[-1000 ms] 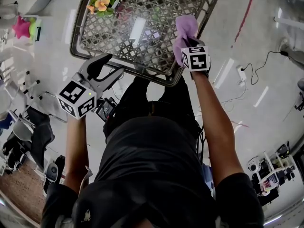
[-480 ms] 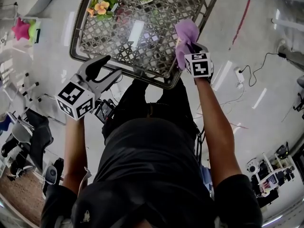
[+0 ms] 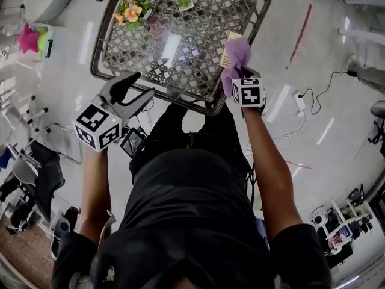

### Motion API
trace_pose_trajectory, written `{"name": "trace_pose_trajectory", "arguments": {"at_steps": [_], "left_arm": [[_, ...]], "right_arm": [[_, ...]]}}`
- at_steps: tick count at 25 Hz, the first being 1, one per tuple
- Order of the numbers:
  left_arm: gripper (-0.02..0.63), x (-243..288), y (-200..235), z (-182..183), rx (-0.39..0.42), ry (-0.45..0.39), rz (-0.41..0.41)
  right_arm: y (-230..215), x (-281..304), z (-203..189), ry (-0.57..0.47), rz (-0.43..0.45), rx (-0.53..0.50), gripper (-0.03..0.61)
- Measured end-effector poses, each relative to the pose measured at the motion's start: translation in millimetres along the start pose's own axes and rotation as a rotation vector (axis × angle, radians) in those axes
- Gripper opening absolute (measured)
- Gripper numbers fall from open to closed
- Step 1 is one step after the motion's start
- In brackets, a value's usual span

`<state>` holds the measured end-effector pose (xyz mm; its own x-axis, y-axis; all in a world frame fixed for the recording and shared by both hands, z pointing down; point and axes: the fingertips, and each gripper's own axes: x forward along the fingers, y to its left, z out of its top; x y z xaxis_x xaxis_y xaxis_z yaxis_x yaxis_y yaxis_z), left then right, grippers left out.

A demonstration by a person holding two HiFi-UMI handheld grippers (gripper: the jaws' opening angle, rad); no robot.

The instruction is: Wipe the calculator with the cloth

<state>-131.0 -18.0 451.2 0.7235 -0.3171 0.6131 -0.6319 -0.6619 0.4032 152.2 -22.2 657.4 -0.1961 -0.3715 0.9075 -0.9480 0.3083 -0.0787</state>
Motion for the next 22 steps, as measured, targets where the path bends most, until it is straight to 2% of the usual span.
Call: {"name": "trace_pose_trajectory", "arguments": {"at_steps": [9, 15, 18, 22], "left_arm": [[0.284, -25.0, 6.7, 9.4, 0.011, -0.040, 0.039], [0.285, -45.5, 11.8, 14.5, 0.020, -0.064, 0.069], [0.284, -57.7, 17.8, 14.8, 0.022, -0.075, 0.085], [0.285, -71.7, 26.8, 15.9, 0.033, -0.095, 0.107]], "right_arm": [[79.6, 4.0, -6.2, 0.041, 0.130, -0.052, 0.060], [118.6, 4.1, 6.1, 0.055, 0.259, -0.052, 0.061], [131.2, -1.4, 16.2, 0.039, 0.310, -0.029, 0.073], [131.2, -18.8, 43.5, -0.033, 0.322, 0.016, 0.091]]}}
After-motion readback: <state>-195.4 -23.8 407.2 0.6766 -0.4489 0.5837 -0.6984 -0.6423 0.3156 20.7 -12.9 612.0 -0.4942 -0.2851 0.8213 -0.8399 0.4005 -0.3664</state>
